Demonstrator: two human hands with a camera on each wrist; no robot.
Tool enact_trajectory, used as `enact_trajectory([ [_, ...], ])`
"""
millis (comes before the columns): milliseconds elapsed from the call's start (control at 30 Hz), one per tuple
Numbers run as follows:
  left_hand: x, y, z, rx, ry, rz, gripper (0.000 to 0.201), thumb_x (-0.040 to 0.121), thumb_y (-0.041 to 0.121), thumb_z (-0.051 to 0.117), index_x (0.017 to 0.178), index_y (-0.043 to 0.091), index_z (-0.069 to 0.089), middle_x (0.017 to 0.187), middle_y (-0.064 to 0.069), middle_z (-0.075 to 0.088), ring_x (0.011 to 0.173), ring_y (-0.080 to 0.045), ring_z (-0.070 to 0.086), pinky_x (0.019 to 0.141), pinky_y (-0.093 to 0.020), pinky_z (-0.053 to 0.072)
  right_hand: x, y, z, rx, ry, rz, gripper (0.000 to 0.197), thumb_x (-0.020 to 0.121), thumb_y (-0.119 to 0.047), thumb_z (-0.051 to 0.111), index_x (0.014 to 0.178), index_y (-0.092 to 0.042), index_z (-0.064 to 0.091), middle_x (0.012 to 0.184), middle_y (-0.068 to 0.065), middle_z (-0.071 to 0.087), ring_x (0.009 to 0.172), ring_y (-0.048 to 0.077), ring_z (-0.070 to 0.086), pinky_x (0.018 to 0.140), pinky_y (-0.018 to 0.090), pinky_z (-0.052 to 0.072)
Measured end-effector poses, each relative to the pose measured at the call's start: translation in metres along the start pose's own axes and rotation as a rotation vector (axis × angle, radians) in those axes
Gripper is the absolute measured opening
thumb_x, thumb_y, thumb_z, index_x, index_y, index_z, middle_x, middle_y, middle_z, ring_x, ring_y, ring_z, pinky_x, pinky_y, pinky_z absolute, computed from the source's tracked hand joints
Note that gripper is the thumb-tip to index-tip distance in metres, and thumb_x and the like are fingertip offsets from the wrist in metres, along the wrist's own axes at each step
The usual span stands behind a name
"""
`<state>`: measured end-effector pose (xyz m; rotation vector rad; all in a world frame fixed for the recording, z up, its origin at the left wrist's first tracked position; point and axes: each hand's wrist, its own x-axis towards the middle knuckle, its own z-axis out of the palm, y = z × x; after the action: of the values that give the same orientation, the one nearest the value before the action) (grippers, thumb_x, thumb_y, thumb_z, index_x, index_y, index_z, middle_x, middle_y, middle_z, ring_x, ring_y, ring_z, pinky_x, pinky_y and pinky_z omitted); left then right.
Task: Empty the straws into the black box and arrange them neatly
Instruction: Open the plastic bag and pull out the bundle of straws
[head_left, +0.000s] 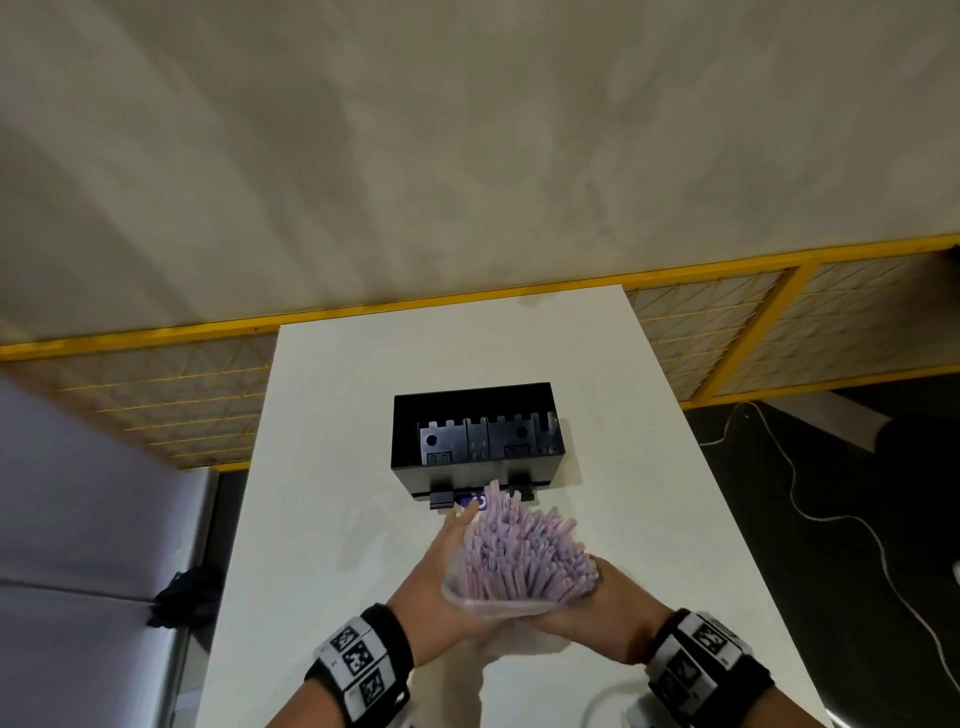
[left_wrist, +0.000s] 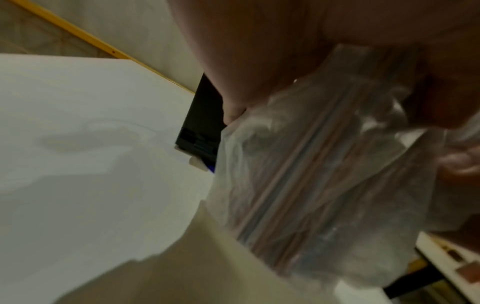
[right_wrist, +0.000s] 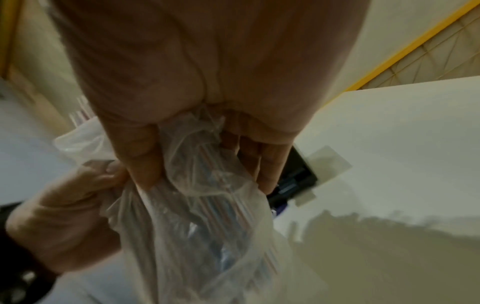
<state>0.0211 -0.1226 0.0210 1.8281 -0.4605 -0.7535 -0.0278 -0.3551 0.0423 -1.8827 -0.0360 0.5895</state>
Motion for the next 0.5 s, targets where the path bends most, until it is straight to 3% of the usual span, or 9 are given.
enact_trajectory([
  [100, -0.005, 0.029, -0.013, -0.210, 0.088, -0.052, 0.055, 0.077, 0.042, 0.089, 0.127, 0.039, 0.066, 0.124, 0.009, 0.072, 0.115, -0.010, 0.068, 0.094, -0.020, 0.055, -0.001, -0.030, -0.009, 0.092, -0.026, -0.066, 0.054, 0.089, -0.035, 0.075, 0.137, -0.049, 0.055, 0.135, -0.024, 0.062, 0.127, -0.002, 0.056, 0.107, 0.024, 0.048],
  [167, -0.003, 0.050, -0.026, -0.272, 0.111, -0.051, 0.034, 0.081, 0.041, 0.082, 0.113, 0.028, 0.077, 0.113, 0.000, 0.077, 0.106, -0.017, 0.072, 0.088, -0.023, 0.057, 0.003, -0.046, -0.015, 0.179, 0.025, -0.152, 0.065, 0.093, -0.032, 0.076, 0.147, -0.043, 0.043, 0.140, -0.023, 0.058, 0.131, 0.000, 0.054, 0.105, 0.020, 0.048],
  [233, 0.007, 0.065, -0.039, -0.366, 0.190, -0.071, 0.035, 0.081, 0.036, 0.080, 0.110, 0.016, 0.077, 0.111, -0.011, 0.076, 0.106, -0.029, 0.072, 0.091, -0.037, 0.059, 0.012, -0.057, -0.022, 0.253, 0.145, -0.202, 0.078, 0.092, -0.032, 0.077, 0.152, -0.044, 0.028, 0.142, -0.027, 0.054, 0.132, -0.002, 0.052, 0.101, 0.015, 0.048],
  [300, 0.020, 0.073, -0.049, -0.476, 0.203, -0.140, 0.038, 0.084, 0.036, 0.079, 0.112, 0.011, 0.076, 0.115, -0.019, 0.074, 0.110, -0.037, 0.070, 0.100, -0.050, 0.055, 0.025, -0.064, -0.031, 0.270, 0.263, -0.214, 0.090, 0.090, -0.034, 0.078, 0.152, -0.055, 0.015, 0.140, -0.036, 0.050, 0.131, -0.009, 0.050, 0.097, 0.011, 0.048],
  [367, 0.032, 0.077, -0.056, -0.552, 0.197, -0.251, 0.043, 0.082, 0.040, 0.082, 0.113, 0.010, 0.077, 0.117, -0.019, 0.074, 0.110, -0.037, 0.071, 0.103, -0.051, 0.053, 0.038, -0.067, -0.037, 0.214, 0.336, -0.203, 0.098, 0.088, -0.041, 0.078, 0.149, -0.065, 0.004, 0.141, -0.048, 0.039, 0.132, -0.018, 0.042, 0.097, 0.006, 0.045],
  [433, 0.046, 0.078, -0.060, -0.602, 0.198, -0.376, 0.054, 0.079, 0.045, 0.085, 0.117, 0.008, 0.075, 0.115, -0.017, 0.075, 0.108, -0.035, 0.072, 0.102, -0.049, 0.054, 0.052, -0.066, -0.044, 0.109, 0.359, -0.202, 0.100, 0.087, -0.050, 0.074, 0.155, -0.058, 0.001, 0.145, -0.053, 0.022, 0.135, -0.026, 0.029, 0.100, 0.000, 0.035],
  [500, 0.057, 0.079, -0.061, -0.641, 0.209, -0.482, 0.063, 0.078, 0.049, 0.083, 0.122, 0.006, 0.071, 0.114, -0.017, 0.075, 0.107, -0.035, 0.072, 0.098, -0.045, 0.056, 0.067, -0.064, -0.053, 0.060, 0.332, -0.154, 0.090, 0.090, -0.047, 0.072, 0.158, -0.048, 0.013, 0.149, -0.046, 0.024, 0.137, -0.021, 0.030, 0.105, 0.005, 0.035],
])
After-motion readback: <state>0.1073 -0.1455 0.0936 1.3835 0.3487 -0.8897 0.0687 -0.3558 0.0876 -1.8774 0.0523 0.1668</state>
